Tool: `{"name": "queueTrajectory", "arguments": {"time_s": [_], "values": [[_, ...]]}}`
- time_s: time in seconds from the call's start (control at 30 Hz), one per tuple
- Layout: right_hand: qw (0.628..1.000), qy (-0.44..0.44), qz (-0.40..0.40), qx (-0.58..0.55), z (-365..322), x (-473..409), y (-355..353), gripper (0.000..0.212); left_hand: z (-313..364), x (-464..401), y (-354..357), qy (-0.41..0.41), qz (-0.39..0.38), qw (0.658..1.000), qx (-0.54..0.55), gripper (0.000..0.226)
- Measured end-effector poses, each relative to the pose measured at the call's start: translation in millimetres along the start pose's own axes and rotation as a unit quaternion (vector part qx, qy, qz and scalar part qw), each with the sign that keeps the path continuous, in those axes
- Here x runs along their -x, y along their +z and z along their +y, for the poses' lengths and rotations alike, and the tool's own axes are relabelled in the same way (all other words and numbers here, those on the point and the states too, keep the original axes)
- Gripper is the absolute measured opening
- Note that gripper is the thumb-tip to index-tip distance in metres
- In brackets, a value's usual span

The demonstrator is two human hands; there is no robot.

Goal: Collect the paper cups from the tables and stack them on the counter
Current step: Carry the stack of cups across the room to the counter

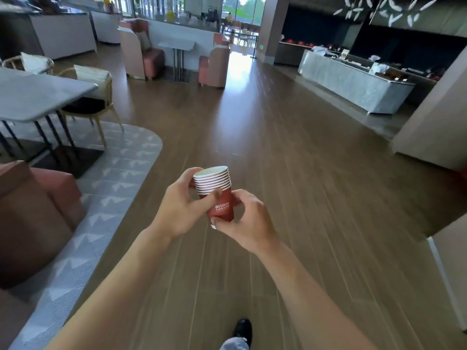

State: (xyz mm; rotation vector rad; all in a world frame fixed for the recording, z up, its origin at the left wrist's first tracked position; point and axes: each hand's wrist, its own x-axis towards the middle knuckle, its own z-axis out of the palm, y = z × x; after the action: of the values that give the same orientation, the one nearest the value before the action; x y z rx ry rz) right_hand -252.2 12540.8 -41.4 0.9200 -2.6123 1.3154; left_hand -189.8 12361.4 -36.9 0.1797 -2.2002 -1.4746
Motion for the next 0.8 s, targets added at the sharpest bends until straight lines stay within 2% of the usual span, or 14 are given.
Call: {"name": "queueTrajectory", "arguments": {"time_s": [0.3, 0.53, 0.8], "values": [[0.999, 0.005, -0.010, -0.035, 78, -122, 1, 0.048, -38, -124, 48, -0.010, 0.005, 0.999, -0.036, 0.062], [0.999, 0.011, -0.004, -0.051, 150, -226, -34, 0.049, -43, -238, 112, -0.013, -0.007, 0.999, -0.051, 0.058], [0.998, -0.004, 0.000, -0.066, 209, -309, -66, 0.051, -47, -325, 168, -0.014, 0.008, 0.998, -0.053, 0.060]]}}
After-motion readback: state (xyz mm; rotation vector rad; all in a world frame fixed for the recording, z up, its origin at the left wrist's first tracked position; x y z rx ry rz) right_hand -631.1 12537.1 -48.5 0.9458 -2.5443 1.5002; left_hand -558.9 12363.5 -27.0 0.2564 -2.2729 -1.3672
